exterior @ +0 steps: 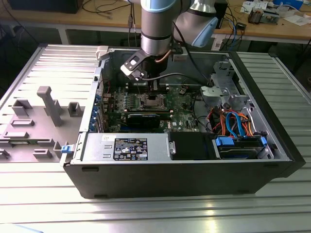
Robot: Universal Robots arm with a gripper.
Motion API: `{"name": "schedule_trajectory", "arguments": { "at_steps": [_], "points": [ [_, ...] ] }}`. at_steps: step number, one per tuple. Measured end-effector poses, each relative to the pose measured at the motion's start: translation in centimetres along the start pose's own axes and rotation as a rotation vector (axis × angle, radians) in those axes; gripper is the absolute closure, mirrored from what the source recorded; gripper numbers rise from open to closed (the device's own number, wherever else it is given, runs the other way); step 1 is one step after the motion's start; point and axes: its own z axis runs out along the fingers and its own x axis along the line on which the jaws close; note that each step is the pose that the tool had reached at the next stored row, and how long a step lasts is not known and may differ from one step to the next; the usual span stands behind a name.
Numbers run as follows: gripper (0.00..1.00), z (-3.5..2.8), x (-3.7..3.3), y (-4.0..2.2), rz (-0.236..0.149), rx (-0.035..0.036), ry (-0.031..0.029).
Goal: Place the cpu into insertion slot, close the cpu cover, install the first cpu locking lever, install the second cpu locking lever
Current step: 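Close the cpu cover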
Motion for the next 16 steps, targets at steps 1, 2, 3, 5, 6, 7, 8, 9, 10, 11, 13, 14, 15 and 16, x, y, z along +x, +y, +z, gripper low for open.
{"name": "schedule_trajectory", "arguments": {
  "at_steps": [1, 2, 3, 5, 6, 7, 8, 9, 10, 11, 13, 14, 15, 16],
  "points": [
    [0.89, 0.0, 0.01, -0.11, 0.0, 0.0, 0.0001],
    [0.89, 0.0, 0.01, -0.18, 0.0, 0.0, 0.0001],
    [0.89, 0.0, 0.02, -0.25, 0.0, 0.0, 0.0],
    [0.89, 0.01, 0.03, -0.5, 0.0, 0.0, 0.0001],
    [0.89, 0.04, 0.04, -0.63, 0.0, -0.0001, 0.0001],
    [0.89, 0.07, 0.05, -0.8, 0.0, 0.0, 0.0001],
    [0.89, 0.1, 0.06, -0.9, 0.0, -0.0001, 0.0001],
    [0.89, 0.15, 0.06, -0.95, 0.0, -0.0001, 0.0001],
    [0.89, 0.22, 0.06, -0.98, 0.0, 0.0, 0.0],
    [0.89, 0.32, 0.07, -1.0, 0.0, -0.0001, 0.0001],
    [0.89, 0.46, 0.07, -1.05, 0.0, -0.0001, 0.0001],
    [0.89, 0.52, 0.07, -1.08, 0.0, 0.0, 0.0],
    [0.89, 0.59, 0.08, -1.09, 0.0, 0.0, 0.0],
    [0.89, 0.66, 0.08, -1.09, 0.0, -0.0001, 0.0001]
  ]
}}
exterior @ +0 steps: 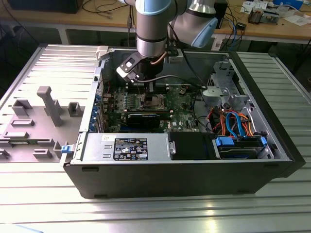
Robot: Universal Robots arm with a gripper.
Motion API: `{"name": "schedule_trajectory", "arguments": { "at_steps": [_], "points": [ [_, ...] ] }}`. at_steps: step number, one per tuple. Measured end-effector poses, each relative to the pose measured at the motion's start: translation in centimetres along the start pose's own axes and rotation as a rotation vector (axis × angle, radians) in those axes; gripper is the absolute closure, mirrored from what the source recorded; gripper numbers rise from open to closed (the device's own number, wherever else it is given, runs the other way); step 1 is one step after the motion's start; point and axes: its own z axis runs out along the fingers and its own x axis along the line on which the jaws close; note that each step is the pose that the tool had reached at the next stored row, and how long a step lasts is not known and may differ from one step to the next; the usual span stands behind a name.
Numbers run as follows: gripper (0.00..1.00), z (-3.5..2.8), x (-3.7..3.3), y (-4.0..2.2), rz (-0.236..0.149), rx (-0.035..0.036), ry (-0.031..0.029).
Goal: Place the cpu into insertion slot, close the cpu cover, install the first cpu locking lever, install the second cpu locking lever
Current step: 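Close the cpu cover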
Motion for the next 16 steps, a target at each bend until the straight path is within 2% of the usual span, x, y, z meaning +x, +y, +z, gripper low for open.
{"name": "schedule_trajectory", "arguments": {
  "at_steps": [7, 16],
  "points": [
    [0.89, 0.54, 0.01, -0.03, 0.0, 0.0001, -0.0001],
    [0.89, 0.86, 0.02, -0.22, 0.0, 0.0001, -0.0002]
  ]
}}
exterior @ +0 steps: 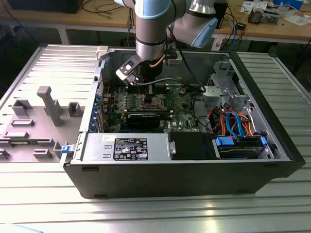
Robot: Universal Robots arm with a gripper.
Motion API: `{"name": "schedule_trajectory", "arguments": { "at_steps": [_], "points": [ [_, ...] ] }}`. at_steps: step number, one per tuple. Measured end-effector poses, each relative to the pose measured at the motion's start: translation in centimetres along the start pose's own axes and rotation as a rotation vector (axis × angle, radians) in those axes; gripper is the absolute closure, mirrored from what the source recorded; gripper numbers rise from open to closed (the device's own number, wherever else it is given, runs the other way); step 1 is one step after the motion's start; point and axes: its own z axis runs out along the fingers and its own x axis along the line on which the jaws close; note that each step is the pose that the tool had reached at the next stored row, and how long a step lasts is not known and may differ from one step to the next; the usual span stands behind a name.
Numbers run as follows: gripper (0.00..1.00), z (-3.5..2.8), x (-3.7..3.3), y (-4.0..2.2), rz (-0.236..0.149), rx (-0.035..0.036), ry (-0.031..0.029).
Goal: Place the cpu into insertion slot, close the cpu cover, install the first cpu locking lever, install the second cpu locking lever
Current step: 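Close the cpu cover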
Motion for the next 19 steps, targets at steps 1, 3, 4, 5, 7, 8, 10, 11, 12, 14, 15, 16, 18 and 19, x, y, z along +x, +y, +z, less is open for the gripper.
{"name": "schedule_trajectory", "arguments": {
  "at_steps": [1, 3, 4, 5, 7, 8, 10, 11, 12, 14, 15, 16, 18, 19],
  "points": [
    [0.89, 0.01, 0.0, -0.02, 0.0, 0.0001, 0.0],
    [0.89, 0.06, 0.01, -0.1, 0.0, 0.0, 0.0],
    [0.89, 0.07, 0.01, -0.12, 0.0, 0.0, 0.0001],
    [0.89, 0.08, 0.01, -0.13, 0.0, -0.0001, 0.0001],
    [0.89, -0.11, 0.02, -0.13, 0.0, -0.0007, 0.0007],
    [0.89, -0.37, 0.01, -0.12, 0.0, -0.0003, 0.0001],
    [0.89, -0.48, -0.02, 0.37, 0.0, 0.0016, 0.0003],
    [0.89, -0.49, -0.06, 0.9, 0.0, 0.0046, 0.0004],
    [0.89, -0.51, -0.08, 1.06, 0.0, 0.0054, 0.0003],
    [0.89, -0.59, -0.08, 1.22, 0.0, 0.0056, 0.0006],
    [0.89, -0.65, -0.09, 1.3, 0.0, 0.0058, 0.0007],
    [0.89, -0.72, -0.09, 1.32, 0.0, 0.0059, 0.0005],
    [0.89, -0.86, -0.09, 1.33, 0.0, 0.0058, 0.0005],
    [0.89, -0.91, -0.09, 1.33, 0.0, 0.0058, 0.0005]
  ]
}}
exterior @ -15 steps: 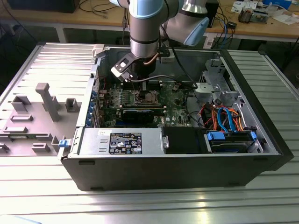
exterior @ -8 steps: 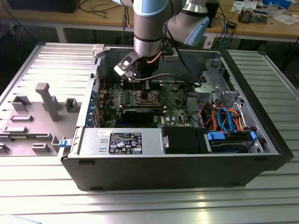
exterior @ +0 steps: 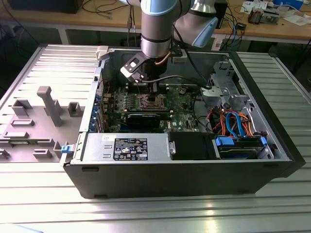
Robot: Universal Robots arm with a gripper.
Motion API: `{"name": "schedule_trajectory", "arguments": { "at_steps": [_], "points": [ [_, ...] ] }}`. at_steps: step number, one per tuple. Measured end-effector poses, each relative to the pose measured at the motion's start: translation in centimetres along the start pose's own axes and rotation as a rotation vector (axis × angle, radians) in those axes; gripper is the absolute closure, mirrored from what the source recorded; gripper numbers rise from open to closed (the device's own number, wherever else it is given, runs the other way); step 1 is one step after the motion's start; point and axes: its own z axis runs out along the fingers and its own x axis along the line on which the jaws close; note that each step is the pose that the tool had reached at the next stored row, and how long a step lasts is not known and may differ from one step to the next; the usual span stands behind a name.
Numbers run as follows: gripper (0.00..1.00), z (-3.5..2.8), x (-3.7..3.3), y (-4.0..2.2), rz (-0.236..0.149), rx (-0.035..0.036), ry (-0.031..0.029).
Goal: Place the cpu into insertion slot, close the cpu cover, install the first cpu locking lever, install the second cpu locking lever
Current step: 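Close the cpu cover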
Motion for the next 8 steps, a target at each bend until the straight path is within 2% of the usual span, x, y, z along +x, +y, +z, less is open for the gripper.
{"name": "schedule_trajectory", "arguments": {
  "at_steps": [8],
  "points": [
    [0.89, -0.17, 0.0, 0.0, 0.0, 0.0001, 0.0]
  ]
}}
